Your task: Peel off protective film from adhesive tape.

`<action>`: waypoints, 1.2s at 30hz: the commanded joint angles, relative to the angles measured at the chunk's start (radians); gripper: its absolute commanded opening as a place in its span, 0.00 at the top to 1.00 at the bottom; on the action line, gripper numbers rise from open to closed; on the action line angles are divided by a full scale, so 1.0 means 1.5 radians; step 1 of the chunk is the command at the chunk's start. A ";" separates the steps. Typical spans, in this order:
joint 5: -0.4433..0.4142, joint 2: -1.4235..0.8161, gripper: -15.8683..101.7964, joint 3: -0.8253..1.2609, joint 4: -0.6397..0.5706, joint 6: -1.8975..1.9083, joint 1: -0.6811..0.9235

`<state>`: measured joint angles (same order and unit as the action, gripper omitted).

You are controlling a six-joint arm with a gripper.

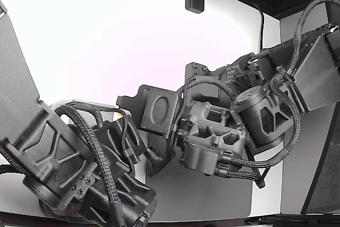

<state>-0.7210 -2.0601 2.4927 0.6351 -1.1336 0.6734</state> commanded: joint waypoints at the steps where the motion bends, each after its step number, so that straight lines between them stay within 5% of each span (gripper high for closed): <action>1: 0.001 -0.014 0.95 -0.025 -0.003 0.001 -0.002; 36: 0.000 -0.009 0.95 -0.028 0.001 0.010 0.003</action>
<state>-0.7210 -2.0571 2.4850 0.6412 -1.1198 0.6826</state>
